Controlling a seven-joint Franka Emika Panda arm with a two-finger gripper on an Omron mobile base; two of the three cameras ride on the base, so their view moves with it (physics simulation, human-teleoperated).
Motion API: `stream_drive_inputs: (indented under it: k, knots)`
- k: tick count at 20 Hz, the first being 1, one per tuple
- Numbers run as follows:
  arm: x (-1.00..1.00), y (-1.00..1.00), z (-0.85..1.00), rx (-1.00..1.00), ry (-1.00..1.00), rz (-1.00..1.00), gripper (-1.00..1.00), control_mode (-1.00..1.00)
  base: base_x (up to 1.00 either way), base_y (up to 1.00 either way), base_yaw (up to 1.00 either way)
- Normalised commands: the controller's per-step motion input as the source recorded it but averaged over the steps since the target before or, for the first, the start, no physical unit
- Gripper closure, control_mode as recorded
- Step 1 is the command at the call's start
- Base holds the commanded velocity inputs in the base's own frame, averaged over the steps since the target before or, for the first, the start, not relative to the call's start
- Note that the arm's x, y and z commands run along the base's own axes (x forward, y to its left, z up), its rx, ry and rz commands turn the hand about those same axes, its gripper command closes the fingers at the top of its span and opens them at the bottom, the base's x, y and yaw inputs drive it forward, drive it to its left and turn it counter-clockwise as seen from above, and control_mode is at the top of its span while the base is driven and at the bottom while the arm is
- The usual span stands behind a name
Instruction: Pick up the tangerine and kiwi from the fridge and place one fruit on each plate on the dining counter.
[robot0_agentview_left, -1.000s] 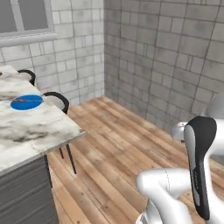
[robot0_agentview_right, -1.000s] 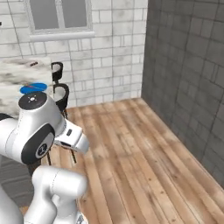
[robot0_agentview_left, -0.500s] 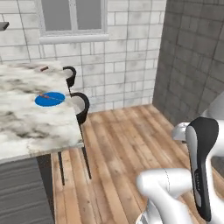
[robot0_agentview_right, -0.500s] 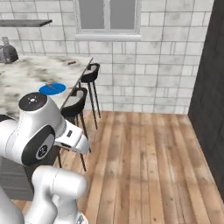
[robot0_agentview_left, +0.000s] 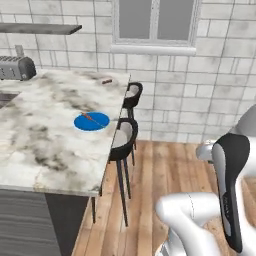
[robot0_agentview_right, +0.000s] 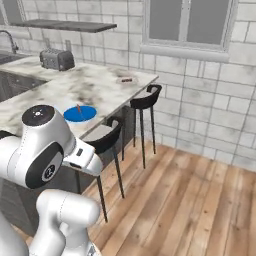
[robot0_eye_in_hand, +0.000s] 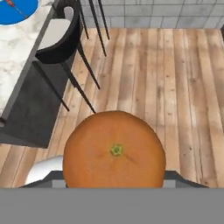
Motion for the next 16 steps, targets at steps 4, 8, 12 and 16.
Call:
stream_drive_inputs:
  k: [4, 8, 12, 16]
  knots:
    - [0.0, 0.0, 0.0, 0.0, 0.0, 0.0, 1.0, 1.0, 0.73, -0.61, 0.72]
    - [0.0, 0.0, 0.0, 0.0, 0.0, 0.0, 1.0, 1.0, 0.82, -0.59, 0.72]
    - [0.0, 0.0, 0.0, 0.0, 0.0, 0.0, 1.0, 1.0, 0.72, -0.53, 0.73]
    - [0.0, 0.0, 0.0, 0.0, 0.0, 0.0, 1.0, 1.0, 0.19, -0.48, 0.64]
